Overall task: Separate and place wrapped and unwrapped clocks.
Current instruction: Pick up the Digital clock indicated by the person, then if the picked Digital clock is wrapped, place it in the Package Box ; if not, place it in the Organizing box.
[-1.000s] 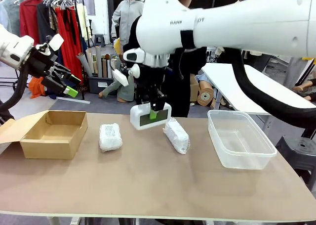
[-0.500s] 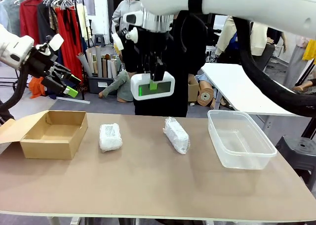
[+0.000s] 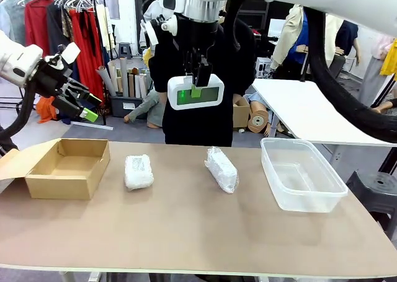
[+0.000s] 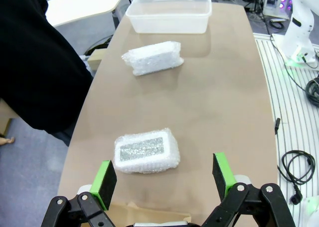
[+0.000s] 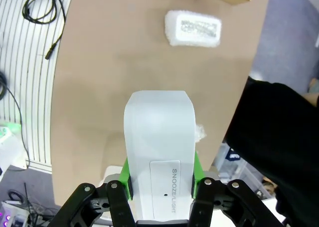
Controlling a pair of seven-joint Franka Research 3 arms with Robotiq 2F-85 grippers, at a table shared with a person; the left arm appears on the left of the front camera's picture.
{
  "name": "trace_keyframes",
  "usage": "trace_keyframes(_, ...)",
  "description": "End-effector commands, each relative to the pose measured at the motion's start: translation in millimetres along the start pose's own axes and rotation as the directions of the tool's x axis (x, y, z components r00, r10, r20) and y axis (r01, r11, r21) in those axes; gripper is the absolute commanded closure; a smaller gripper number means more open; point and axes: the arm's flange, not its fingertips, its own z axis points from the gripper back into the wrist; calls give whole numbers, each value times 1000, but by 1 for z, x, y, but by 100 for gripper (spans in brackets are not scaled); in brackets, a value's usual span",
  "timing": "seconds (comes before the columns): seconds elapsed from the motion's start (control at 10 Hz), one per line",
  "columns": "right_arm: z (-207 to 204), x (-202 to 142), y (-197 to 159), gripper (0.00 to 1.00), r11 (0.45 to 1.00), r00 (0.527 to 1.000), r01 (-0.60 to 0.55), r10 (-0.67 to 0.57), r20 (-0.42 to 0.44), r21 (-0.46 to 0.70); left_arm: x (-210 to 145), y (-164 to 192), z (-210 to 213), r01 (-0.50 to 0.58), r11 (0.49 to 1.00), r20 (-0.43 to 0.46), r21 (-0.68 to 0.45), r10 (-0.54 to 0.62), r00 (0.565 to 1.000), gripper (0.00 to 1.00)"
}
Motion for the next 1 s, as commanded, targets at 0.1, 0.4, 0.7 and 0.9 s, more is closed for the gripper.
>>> trace_keyframes(0.1, -1, 2, 0, 100, 1000, 1000, -5, 5, 8, 5, 1, 0, 0, -4, 1000, 10, 0, 4, 1000, 0)
trace_keyframes(0.4, -1, 2, 0, 100, 1000, 1000, -5, 5, 8, 5, 1, 0, 0, -4, 1000, 10, 0, 4, 1000, 0)
trace_keyframes(0.7, -1, 2, 0, 100, 1000, 1000, -5, 5, 8, 5, 1, 0, 0, -4, 1000, 10, 0, 4, 1000, 0)
trace_keyframes(0.9, -1, 2, 0, 100, 1000, 1000, -5, 5, 8, 5, 1, 0, 0, -4, 1000, 10, 0, 4, 1000, 0)
